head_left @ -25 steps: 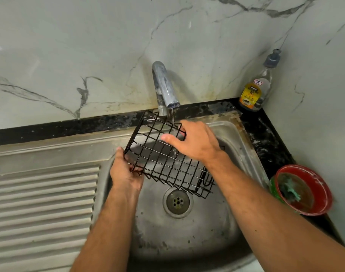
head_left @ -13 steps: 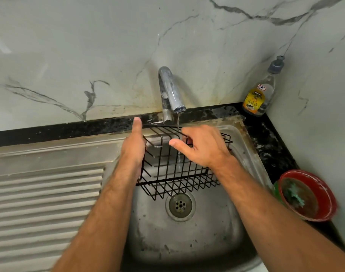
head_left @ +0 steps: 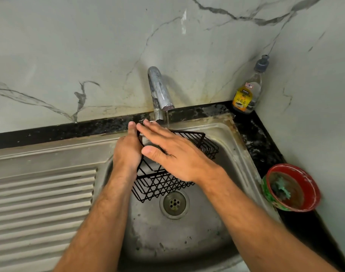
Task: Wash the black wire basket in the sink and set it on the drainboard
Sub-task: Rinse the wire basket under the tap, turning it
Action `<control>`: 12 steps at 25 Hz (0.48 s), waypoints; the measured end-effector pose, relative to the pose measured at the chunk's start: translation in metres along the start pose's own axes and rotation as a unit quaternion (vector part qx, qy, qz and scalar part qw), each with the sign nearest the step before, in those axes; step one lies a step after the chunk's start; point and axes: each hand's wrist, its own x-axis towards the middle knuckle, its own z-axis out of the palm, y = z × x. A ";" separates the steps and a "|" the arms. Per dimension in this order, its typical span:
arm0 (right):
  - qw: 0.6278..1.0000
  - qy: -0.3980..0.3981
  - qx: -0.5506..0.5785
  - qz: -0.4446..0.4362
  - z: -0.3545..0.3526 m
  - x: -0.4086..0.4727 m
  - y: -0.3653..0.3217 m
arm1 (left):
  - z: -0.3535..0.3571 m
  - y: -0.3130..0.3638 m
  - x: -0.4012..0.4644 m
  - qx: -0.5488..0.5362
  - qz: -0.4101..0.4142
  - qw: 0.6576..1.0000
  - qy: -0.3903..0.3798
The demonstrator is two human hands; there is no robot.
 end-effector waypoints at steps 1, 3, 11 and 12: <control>1.000 -0.001 -0.023 0.001 -0.002 -0.001 0.006 | -0.001 -0.003 -0.001 -0.029 -0.003 1.000 0.002; 0.997 -0.037 -0.049 0.049 -0.006 0.001 0.022 | -0.002 -0.008 -0.003 -0.076 -0.034 0.996 0.027; 0.983 -0.085 -0.145 0.071 -0.001 0.034 -0.012 | -0.019 -0.016 -0.004 -0.186 -0.065 0.980 0.010; 0.985 -0.073 -0.151 0.031 0.001 0.032 -0.017 | -0.024 -0.016 -0.003 -0.195 -0.062 0.979 -0.001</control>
